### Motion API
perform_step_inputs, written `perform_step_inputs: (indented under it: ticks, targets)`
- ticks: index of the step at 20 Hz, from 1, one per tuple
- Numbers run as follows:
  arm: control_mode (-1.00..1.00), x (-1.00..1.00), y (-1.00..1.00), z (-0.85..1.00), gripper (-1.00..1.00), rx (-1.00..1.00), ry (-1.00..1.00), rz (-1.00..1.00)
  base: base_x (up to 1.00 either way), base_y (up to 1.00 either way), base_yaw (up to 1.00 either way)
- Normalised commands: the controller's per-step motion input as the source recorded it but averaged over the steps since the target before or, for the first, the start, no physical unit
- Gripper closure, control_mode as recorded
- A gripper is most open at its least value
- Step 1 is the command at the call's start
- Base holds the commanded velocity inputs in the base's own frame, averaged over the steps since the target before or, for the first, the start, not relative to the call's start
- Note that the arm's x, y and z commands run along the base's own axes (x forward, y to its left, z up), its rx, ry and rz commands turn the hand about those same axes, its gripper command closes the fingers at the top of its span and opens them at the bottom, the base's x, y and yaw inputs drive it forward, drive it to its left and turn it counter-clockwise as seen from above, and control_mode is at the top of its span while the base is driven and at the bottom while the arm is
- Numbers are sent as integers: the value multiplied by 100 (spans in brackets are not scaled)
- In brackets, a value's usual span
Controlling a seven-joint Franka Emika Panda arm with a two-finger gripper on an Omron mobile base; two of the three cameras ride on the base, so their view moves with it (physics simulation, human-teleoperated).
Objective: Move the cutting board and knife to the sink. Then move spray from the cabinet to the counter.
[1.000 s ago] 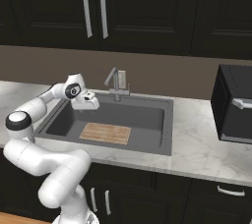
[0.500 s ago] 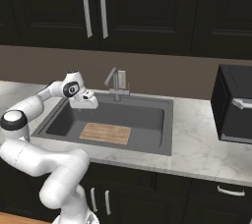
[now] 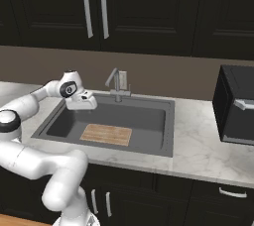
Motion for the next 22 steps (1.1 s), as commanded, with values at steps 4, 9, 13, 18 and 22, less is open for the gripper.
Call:
perform_step_inputs:
  ticks: [4, 9, 13, 18, 22]
  targets:
    - [-100, -49, 0, 12, -100, -1, -14, 10, 0, 0, 0]
    - [-100, -53, 0, 12, -100, -2, -22, 12, 0, 0, 0]
    - [-100, -55, 0, 12, -100, -2, -26, 13, 0, 0, 0]
    - [-100, -52, 0, 27, -100, 0, -11, 7, 0, 0, 0]
    - [-100, -50, 0, 46, -100, 0, 0, 0, 0, 0, 0]
